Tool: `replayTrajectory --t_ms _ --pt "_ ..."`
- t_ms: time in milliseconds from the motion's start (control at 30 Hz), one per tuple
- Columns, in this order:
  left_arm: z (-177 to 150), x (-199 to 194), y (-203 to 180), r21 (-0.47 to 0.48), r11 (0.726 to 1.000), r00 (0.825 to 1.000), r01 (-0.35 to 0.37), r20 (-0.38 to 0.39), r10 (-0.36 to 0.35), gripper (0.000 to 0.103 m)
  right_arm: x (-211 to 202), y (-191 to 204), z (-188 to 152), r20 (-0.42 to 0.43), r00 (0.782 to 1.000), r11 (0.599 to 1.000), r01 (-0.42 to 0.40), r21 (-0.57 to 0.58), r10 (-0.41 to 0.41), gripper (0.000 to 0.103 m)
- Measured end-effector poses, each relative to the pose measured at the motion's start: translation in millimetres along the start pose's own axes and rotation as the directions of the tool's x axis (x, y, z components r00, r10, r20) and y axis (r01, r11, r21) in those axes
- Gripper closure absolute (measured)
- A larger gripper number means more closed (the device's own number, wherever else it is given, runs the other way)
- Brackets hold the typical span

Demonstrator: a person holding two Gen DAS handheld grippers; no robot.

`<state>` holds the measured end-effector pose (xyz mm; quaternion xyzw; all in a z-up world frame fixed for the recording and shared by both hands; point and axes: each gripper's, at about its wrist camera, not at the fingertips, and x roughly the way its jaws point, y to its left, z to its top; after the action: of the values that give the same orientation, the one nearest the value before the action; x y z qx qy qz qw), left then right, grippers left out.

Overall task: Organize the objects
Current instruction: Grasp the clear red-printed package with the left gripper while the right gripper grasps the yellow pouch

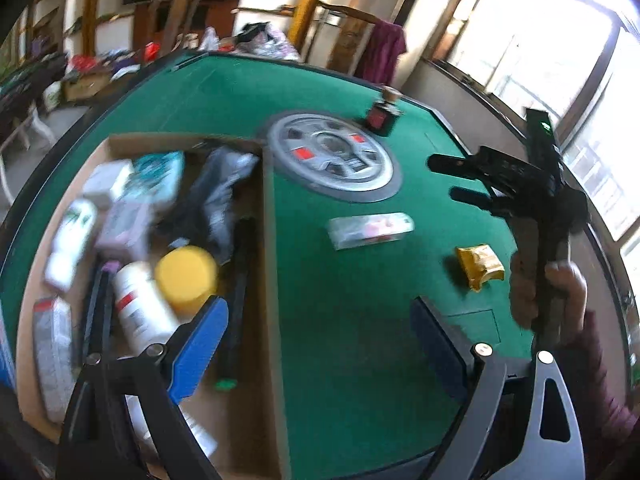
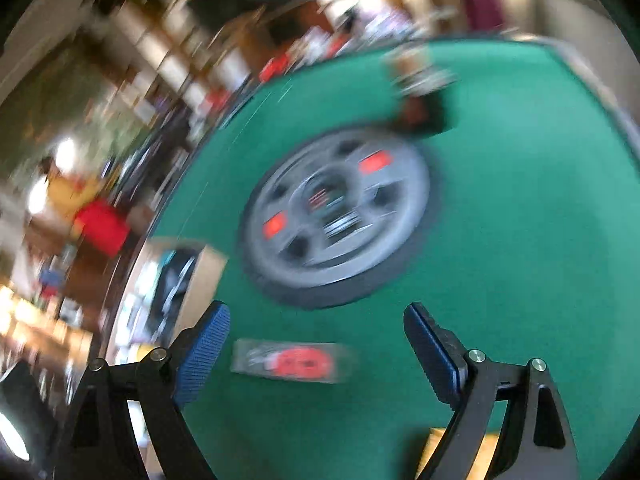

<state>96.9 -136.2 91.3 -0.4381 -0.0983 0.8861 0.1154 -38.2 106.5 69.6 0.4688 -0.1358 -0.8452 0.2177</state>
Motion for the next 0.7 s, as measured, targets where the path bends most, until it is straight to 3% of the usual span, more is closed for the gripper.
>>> replayTrajectory --t_ms 67,100,133,167,233,300,367,500,600,667,700 --pt "9 11 -23 0.112 0.994 1.0 -0.016 0.02 0.014 0.011 -24 -24 -12 0.104 0.994 0.996 0.012 0.083 -0.02 0.009" --pt "14 20 -38 0.206 0.978 0.999 -0.034 0.032 0.028 0.011 -30 -31 -12 0.135 0.99 0.993 0.015 0.115 -0.031 0.009" --pt "17 27 -52 0.295 0.954 0.998 -0.047 0.045 0.036 0.011 -34 -44 -9 0.171 0.984 0.987 0.024 0.158 -0.051 0.008" --pt "20 39 -69 0.422 0.905 0.998 -0.057 0.061 0.035 0.011 -41 -56 -11 0.194 0.979 0.981 0.027 0.192 -0.065 0.008" --pt "25 65 -89 0.565 0.822 0.997 -0.075 0.051 0.056 0.011 -47 -73 -12 0.21 0.975 0.971 0.025 0.237 -0.076 0.008" --pt "31 91 -97 0.626 0.777 0.995 -0.073 -0.002 0.095 0.011 -57 -95 -14 0.218 0.971 0.959 0.033 0.283 -0.098 0.008" --pt "36 115 -100 0.654 0.753 0.991 -0.068 -0.043 0.127 0.012 -63 -107 -18 0.225 0.967 0.948 0.041 0.315 -0.117 0.008" --pt "42 154 -98 0.648 0.758 0.973 -0.076 -0.116 0.198 0.016 -75 -120 -19 0.263 0.959 0.93 0.005 0.368 -0.11 0.008" --pt "46 155 -95 0.601 0.799 0.974 -0.032 -0.162 0.161 0.037 -76 -117 -18 0.266 0.958 0.932 0.006 0.362 -0.109 0.008" --pt "46 152 -91 0.545 0.838 0.971 0.002 -0.2 0.128 0.062 -76 -116 -20 0.255 0.962 0.935 0.001 0.354 -0.097 0.008" --pt "45 150 -91 0.539 0.842 0.971 -0.008 -0.197 0.135 0.064 -74 -114 -20 0.247 0.965 0.937 0.002 0.349 -0.094 0.008"
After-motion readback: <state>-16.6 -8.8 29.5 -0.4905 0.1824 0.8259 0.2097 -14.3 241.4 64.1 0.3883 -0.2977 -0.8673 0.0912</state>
